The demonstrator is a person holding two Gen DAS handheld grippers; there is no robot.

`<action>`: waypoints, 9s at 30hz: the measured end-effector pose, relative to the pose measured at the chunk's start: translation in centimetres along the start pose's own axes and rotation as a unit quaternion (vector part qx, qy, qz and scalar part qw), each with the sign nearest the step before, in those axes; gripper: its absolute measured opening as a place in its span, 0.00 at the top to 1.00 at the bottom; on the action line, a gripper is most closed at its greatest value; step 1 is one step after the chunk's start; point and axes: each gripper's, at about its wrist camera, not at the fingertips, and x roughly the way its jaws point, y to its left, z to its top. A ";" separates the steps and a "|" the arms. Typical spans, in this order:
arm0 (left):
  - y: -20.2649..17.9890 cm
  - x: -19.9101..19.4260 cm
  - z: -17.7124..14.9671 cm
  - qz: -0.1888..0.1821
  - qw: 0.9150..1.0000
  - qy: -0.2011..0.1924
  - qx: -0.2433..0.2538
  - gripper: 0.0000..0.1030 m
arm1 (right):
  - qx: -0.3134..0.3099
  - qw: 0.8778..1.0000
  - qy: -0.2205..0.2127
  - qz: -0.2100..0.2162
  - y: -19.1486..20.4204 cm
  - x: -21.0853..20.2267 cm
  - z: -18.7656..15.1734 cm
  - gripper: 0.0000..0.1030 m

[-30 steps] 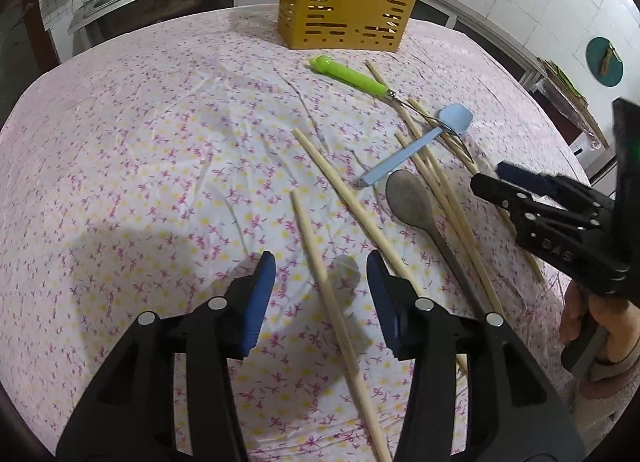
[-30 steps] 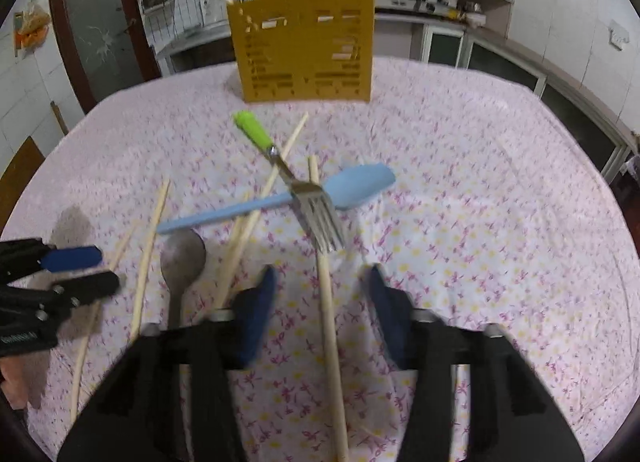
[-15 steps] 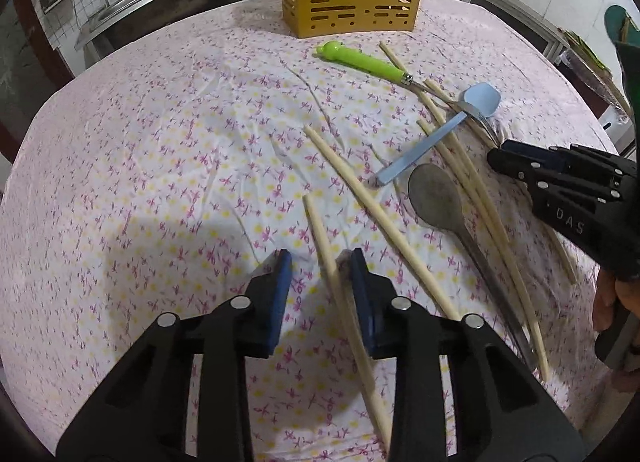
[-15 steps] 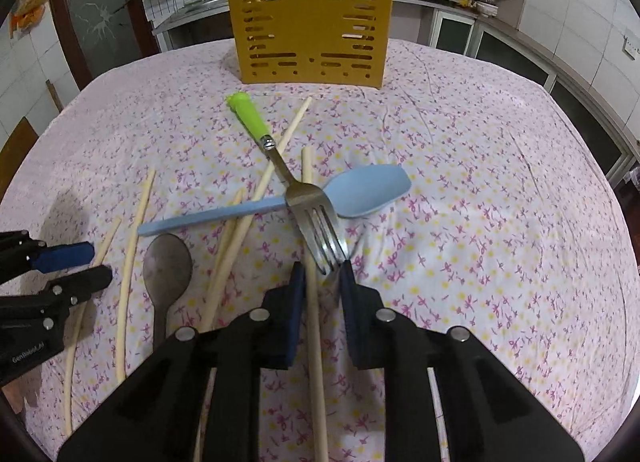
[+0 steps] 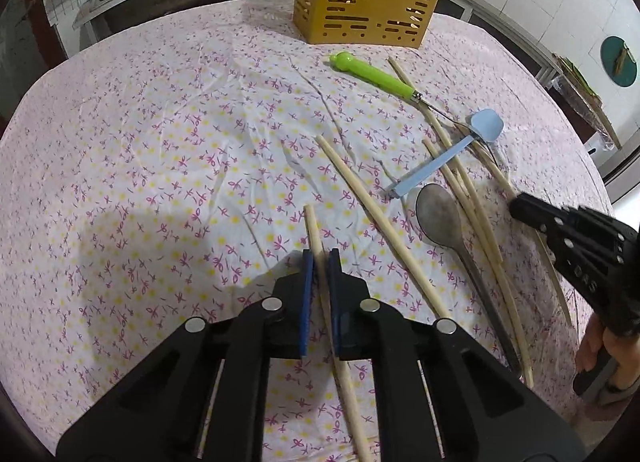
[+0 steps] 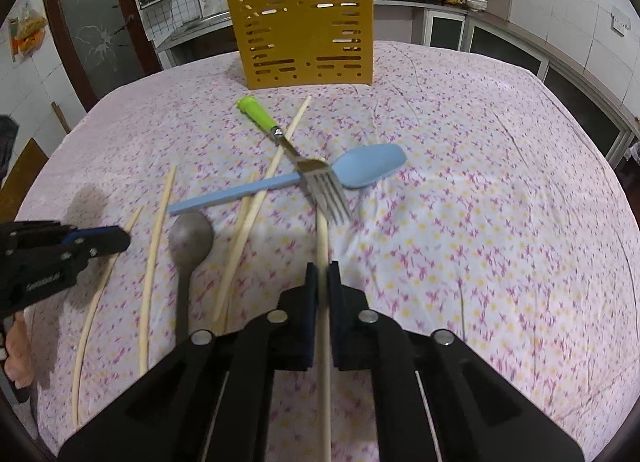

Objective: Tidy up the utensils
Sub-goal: 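Close the right tool on a chopstick while the left tool grasps another chopstick, then lift both held chopsticks and carry them toward the yellow holder, then lower both chopsticks into the yellow holder and open both tools, then grasp a wooden chopstick with the left tool while the right tool grasps the blue spoon, then lift the chopstick and blue spoon and carry both toward the yellow holder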

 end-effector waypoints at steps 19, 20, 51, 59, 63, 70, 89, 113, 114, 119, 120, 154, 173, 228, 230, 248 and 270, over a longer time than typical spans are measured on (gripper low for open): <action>-0.5 0.3 0.6 0.004 1.000 -0.002 0.004 0.96 | -0.003 0.998 0.067 0.005 0.6 2.3 2.6 0.93; -0.6 0.3 0.7 0.005 1.000 -0.002 0.005 0.96 | -0.001 0.997 0.071 0.007 0.6 2.6 3.0 0.93; -0.9 -9.4 2.0 -0.034 0.988 -0.150 0.005 0.96 | 0.084 0.981 -0.136 0.107 -2.5 -6.9 1.5 0.94; -0.8 -11.7 3.3 -0.042 0.980 -0.196 0.008 0.96 | 0.088 0.971 -0.194 0.110 -2.5 -8.4 2.9 0.94; -1.3 -12.5 4.0 -0.046 0.976 -0.211 0.018 0.96 | 0.085 0.968 -0.209 0.106 -2.4 -9.1 3.6 0.94; -1.9 -13.8 5.2 -0.043 0.968 -0.243 0.036 0.96 | 0.080 0.961 -0.240 0.108 -2.2 -10.2 5.1 0.94; -3.2 -17.4 13.8 -0.024 0.952 -0.299 0.059 0.96 | 0.059 0.941 -0.310 0.119 -3.0 -8.6 13.6 0.94; -5.4 -18.1 25.3 0.007 0.925 -0.372 0.075 0.96 | 0.059 0.893 -0.440 0.073 -3.3 -6.9 26.0 0.94; -5.5 -18.0 25.7 0.011 0.924 -0.374 0.076 0.96 | 0.065 0.890 -0.446 0.069 -3.5 -6.8 26.4 0.94; -5.2 -16.6 26.9 0.014 0.922 -0.383 0.064 0.96 | 0.075 0.870 -0.487 0.031 -3.5 -6.2 27.8 0.94; -5.1 -16.2 27.0 0.017 0.922 -0.382 0.064 0.96 | 0.075 0.866 -0.493 0.023 -3.5 -6.0 28.0 0.94; -1.0 -4.9 24.4 -0.008 0.954 -0.298 0.009 0.85 | -0.029 0.924 -0.379 -0.029 -1.7 -2.1 24.5 0.88; 0.8 -8.5 13.7 0.012 0.973 -0.227 -0.048 0.05 | -0.031 0.971 -0.228 -0.069 -3.3 -5.8 13.3 0.28; -1.7 2.7 5.6 -0.004 0.998 -0.057 -0.012 0.96 | 0.155 0.984 -0.089 -0.004 -6.9 2.9 5.6 0.93; -1.3 2.1 5.6 -0.007 0.998 -0.064 -0.018 0.96 | 0.151 0.984 -0.096 -0.010 -7.0 2.3 5.8 0.93; 1.0 -4.7 6.9 -0.029 0.988 -0.144 -0.051 0.96 | 0.091 0.976 -0.189 -0.056 -6.9 -5.9 8.0 0.96; -0.1 -11.6 9.7 -0.023 0.967 -0.252 -0.025 0.96 | 0.036 0.961 -0.263 -0.081 -4.6 -12.3 9.9 0.97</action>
